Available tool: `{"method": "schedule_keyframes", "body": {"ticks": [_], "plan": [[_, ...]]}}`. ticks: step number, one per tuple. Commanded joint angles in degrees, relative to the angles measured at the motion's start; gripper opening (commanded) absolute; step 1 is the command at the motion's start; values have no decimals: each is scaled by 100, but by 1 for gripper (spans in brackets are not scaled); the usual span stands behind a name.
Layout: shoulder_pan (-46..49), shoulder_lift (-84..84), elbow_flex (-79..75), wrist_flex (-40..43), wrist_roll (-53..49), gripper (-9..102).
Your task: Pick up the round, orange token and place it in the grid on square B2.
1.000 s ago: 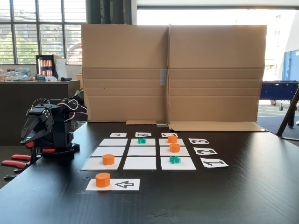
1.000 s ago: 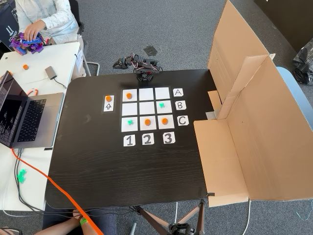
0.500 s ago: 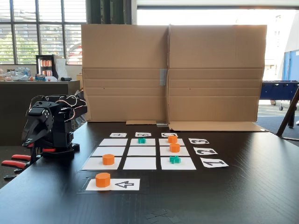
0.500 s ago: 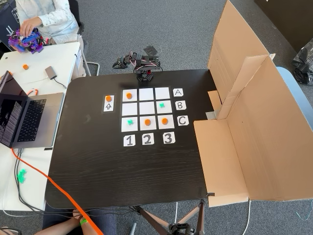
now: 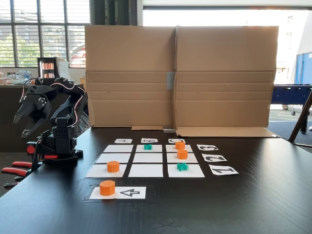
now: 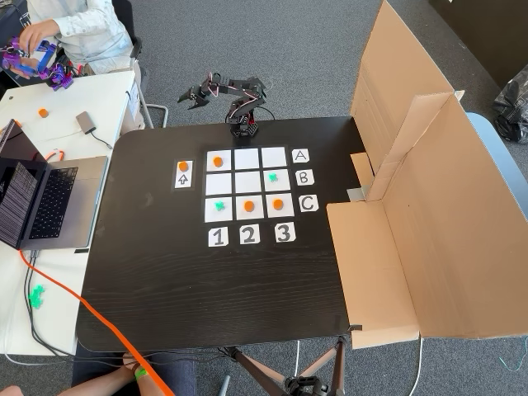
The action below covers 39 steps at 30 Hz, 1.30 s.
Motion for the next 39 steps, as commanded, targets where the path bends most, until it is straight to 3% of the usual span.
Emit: {"method": "schedule_keyframes", "body": {"ticks": [1,14,24,39], "plan": [[-35,-501,-1310,615,-158,30],[-844,-2927,-4034,2558,-976,44],[-1591,-4052,-4359,2558,-1248,58],[-2619,-6038,-5361,2575,-1354,60]]}}
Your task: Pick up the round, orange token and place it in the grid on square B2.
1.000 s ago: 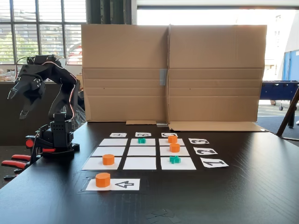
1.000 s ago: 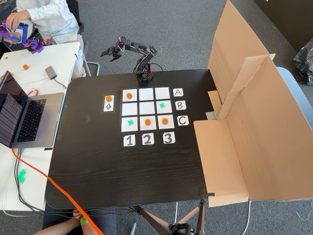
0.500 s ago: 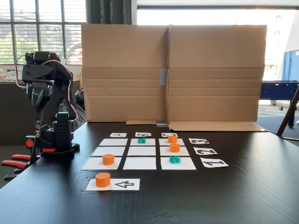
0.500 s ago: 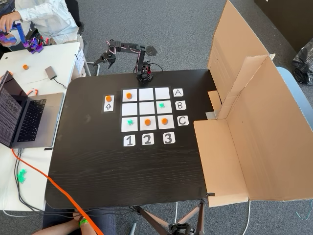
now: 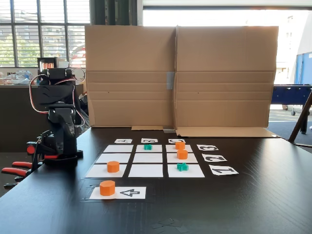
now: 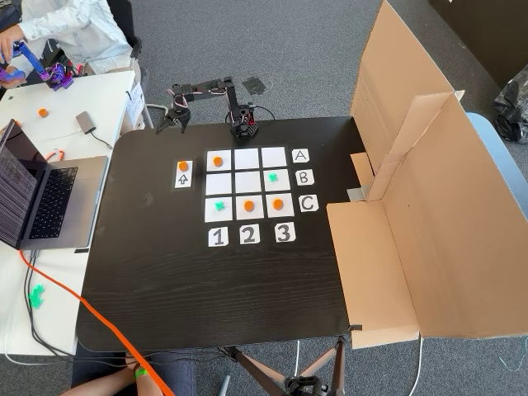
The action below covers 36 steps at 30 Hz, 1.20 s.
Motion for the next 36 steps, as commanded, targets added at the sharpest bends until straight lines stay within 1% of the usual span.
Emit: {"method": "schedule_keyframes", "body": {"ticks": [1,13,23,36], "plan": [[-211,-211,-404,18,-9,60],[-1063,-1406,-1063,18,9,60],[-1389,-2373,-1854,0,246,60],[-1635,-2865,-1907,-44,431,62]]}}
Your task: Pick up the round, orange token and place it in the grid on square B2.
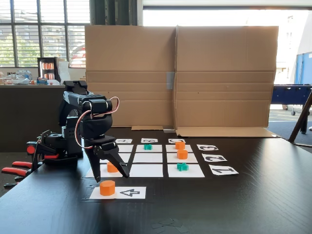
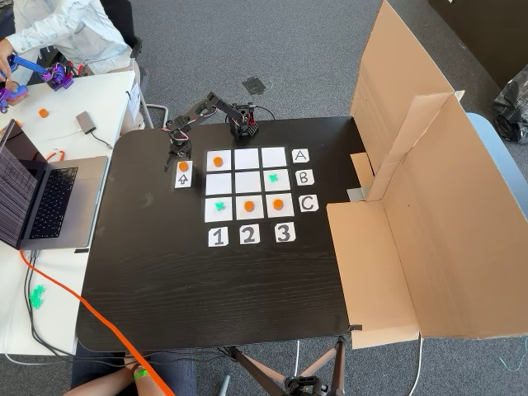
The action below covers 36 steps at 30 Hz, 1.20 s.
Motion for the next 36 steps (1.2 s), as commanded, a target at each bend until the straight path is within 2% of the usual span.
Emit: {"method": "schedule_keyframes", "body": {"ticks": [1,16,19,22,23,24,36], "plan": [[-35,9,-220,-35,62,62],[35,-343,-510,-185,105,58],[35,-369,-510,-255,105,47],[9,-422,-554,-378,88,12],[0,-439,-554,-422,70,4],[0,-457,-554,-431,70,0],[185,-123,-606,-589,-264,-1]]}}
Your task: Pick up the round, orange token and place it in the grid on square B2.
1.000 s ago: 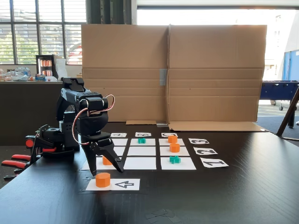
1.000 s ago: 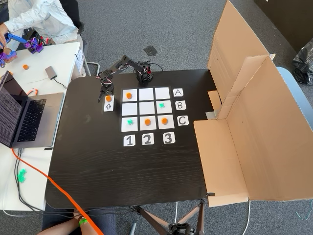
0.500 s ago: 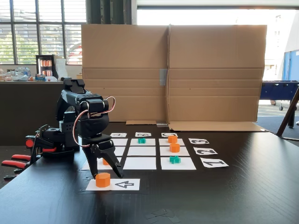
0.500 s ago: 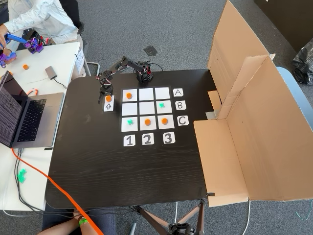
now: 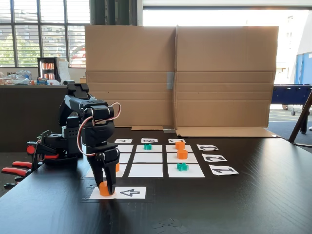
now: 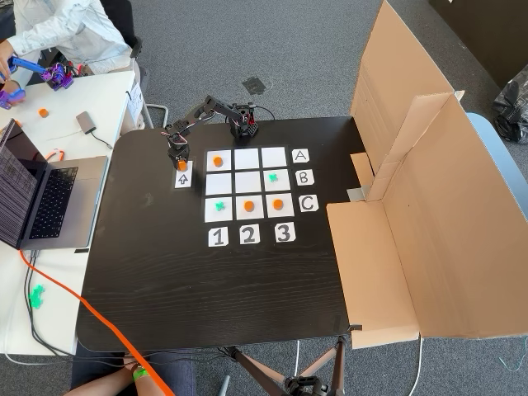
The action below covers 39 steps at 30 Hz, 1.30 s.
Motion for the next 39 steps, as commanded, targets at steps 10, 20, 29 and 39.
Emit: {"method": "schedule_keyframes", "body": {"ticks": [10,20,29,39], "plan": [[466,1978,-62,202,-290,-1],[-387,3911,1063,281,-844,-1],[-2303,5335,2487,483,-1090,-1],[-4210,5221,2531,562,-343,-1]]}}
